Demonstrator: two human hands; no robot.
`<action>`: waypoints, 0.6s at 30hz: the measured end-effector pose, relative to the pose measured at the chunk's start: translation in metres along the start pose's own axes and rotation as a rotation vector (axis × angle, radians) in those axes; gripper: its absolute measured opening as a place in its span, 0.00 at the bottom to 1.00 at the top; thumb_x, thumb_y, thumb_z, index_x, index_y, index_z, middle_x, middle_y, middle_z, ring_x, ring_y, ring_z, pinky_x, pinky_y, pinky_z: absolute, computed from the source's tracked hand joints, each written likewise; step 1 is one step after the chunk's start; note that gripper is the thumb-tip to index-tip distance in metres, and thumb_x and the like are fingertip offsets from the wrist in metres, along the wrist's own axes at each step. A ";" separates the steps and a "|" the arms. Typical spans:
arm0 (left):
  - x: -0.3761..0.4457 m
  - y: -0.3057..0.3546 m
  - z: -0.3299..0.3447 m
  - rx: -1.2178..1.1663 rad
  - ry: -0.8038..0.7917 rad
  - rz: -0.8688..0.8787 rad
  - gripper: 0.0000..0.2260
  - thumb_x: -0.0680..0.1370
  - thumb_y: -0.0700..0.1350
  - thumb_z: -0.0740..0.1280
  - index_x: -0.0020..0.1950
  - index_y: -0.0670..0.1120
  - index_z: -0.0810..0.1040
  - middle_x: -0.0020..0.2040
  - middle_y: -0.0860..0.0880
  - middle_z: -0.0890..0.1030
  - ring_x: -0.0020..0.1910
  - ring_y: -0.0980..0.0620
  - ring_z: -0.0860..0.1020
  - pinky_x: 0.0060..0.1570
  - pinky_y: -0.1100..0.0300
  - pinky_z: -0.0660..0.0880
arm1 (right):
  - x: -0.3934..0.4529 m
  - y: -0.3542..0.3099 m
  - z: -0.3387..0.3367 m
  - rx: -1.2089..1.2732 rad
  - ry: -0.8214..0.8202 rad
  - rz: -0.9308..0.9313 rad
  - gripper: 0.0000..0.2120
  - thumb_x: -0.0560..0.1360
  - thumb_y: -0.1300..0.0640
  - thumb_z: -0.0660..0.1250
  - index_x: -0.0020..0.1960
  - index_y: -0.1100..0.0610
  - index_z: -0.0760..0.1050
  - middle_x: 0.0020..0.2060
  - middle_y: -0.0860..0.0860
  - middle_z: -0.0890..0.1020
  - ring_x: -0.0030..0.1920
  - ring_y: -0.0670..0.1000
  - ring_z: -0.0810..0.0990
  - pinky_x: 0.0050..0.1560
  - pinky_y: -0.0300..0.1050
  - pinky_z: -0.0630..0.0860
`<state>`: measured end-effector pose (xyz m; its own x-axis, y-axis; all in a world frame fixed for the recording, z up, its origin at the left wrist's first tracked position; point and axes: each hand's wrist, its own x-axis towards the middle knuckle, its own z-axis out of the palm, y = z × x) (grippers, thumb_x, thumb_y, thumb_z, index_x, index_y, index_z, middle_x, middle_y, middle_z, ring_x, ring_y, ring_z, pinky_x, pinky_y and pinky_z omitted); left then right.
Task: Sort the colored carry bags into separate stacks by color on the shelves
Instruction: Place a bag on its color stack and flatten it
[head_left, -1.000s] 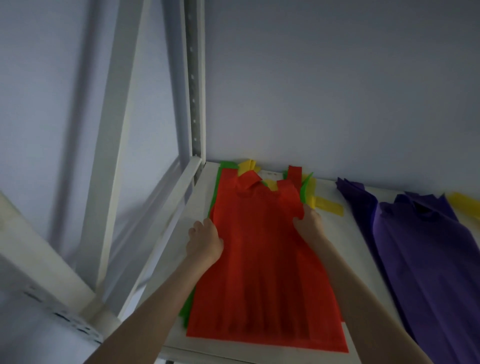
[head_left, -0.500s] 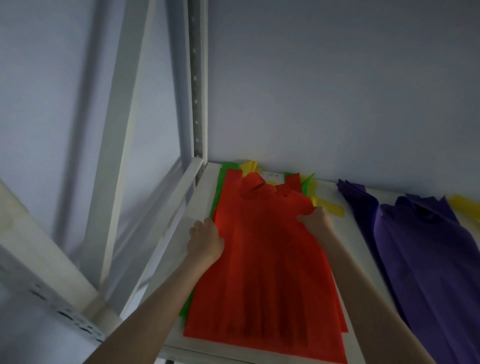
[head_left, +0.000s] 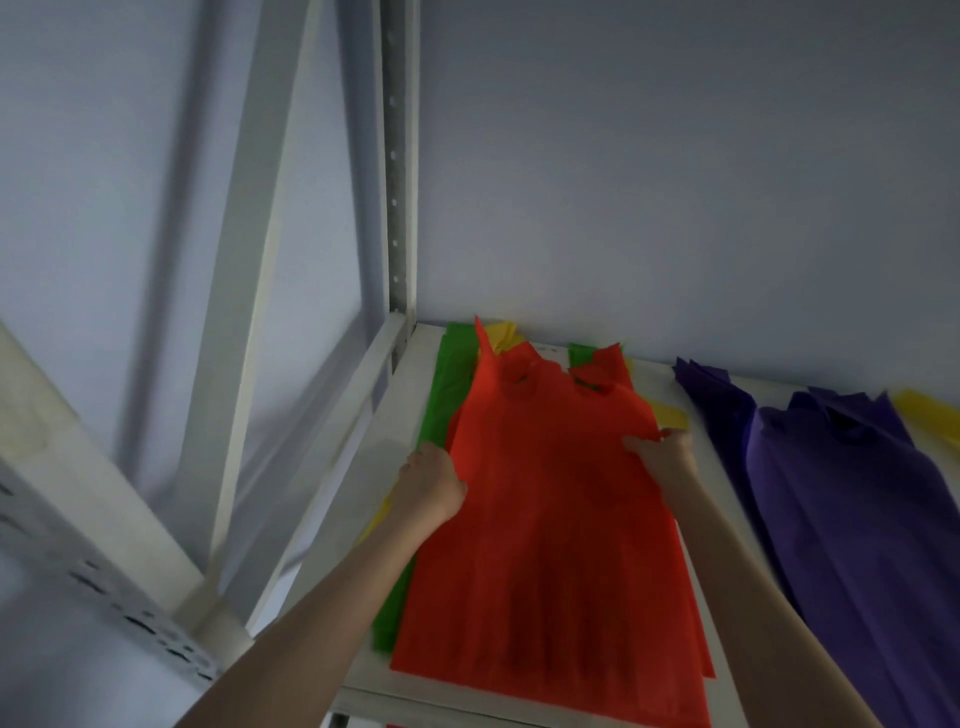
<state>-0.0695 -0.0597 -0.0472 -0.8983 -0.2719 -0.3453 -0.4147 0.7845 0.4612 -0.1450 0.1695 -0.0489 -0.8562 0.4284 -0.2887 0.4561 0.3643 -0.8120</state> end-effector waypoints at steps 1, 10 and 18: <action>0.000 0.000 0.000 0.004 -0.001 0.011 0.21 0.80 0.45 0.62 0.68 0.35 0.65 0.66 0.39 0.72 0.65 0.42 0.73 0.64 0.53 0.70 | 0.001 0.000 0.000 0.008 0.007 0.008 0.32 0.71 0.55 0.70 0.69 0.66 0.62 0.63 0.64 0.74 0.60 0.63 0.76 0.59 0.57 0.75; 0.001 0.007 0.001 -0.225 -0.041 -0.040 0.23 0.78 0.41 0.64 0.68 0.30 0.65 0.62 0.34 0.76 0.60 0.38 0.78 0.55 0.50 0.75 | -0.001 0.003 -0.003 -0.041 -0.045 0.069 0.25 0.75 0.51 0.65 0.63 0.70 0.69 0.58 0.64 0.77 0.59 0.64 0.76 0.59 0.55 0.73; -0.002 0.011 0.003 -0.190 -0.044 -0.022 0.19 0.80 0.44 0.61 0.65 0.32 0.69 0.62 0.35 0.76 0.61 0.39 0.76 0.57 0.52 0.73 | -0.008 0.004 -0.010 -0.119 -0.017 -0.007 0.25 0.76 0.49 0.63 0.63 0.69 0.71 0.57 0.65 0.78 0.58 0.63 0.77 0.58 0.53 0.74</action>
<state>-0.0722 -0.0490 -0.0437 -0.8833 -0.2600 -0.3901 -0.4577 0.6579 0.5981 -0.1339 0.1754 -0.0450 -0.8629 0.4117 -0.2932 0.4751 0.4630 -0.7482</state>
